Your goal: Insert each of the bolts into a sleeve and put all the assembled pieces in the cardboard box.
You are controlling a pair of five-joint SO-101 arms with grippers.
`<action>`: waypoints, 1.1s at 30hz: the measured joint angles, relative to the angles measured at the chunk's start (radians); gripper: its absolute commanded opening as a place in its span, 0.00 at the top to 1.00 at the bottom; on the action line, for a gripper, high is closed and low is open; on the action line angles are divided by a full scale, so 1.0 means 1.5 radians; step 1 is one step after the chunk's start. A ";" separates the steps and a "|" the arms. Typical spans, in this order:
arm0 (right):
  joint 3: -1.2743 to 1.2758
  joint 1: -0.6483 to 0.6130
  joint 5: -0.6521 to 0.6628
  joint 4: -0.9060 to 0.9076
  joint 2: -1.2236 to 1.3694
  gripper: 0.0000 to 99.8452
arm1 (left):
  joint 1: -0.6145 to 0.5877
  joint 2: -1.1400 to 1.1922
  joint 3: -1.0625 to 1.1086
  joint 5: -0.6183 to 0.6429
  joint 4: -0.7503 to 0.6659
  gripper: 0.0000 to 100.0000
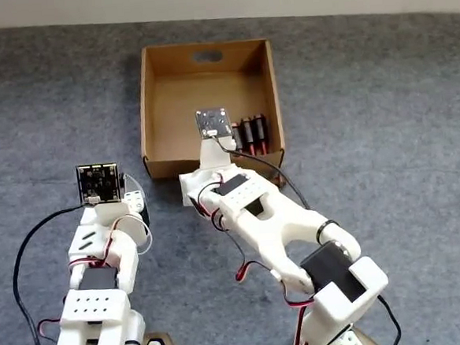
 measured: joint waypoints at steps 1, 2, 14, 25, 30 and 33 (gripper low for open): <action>0.000 0.000 0.000 -0.001 0.000 0.79 | 0.000 0.000 0.000 0.000 0.000 0.99; 0.000 0.000 0.000 -0.001 0.000 0.79 | 0.000 0.000 0.000 0.000 0.000 0.99; -0.004 0.000 0.000 -0.004 0.050 0.80 | 0.000 0.000 0.000 0.000 0.000 0.99; -0.003 0.002 0.000 -0.003 0.053 0.95 | 0.000 0.000 0.000 0.000 0.000 0.99; -0.006 0.002 0.013 0.027 0.034 0.95 | 0.000 0.000 0.000 0.000 0.000 0.99; 0.002 0.000 0.051 0.074 -0.012 0.95 | 0.000 0.000 0.000 0.000 0.000 0.99</action>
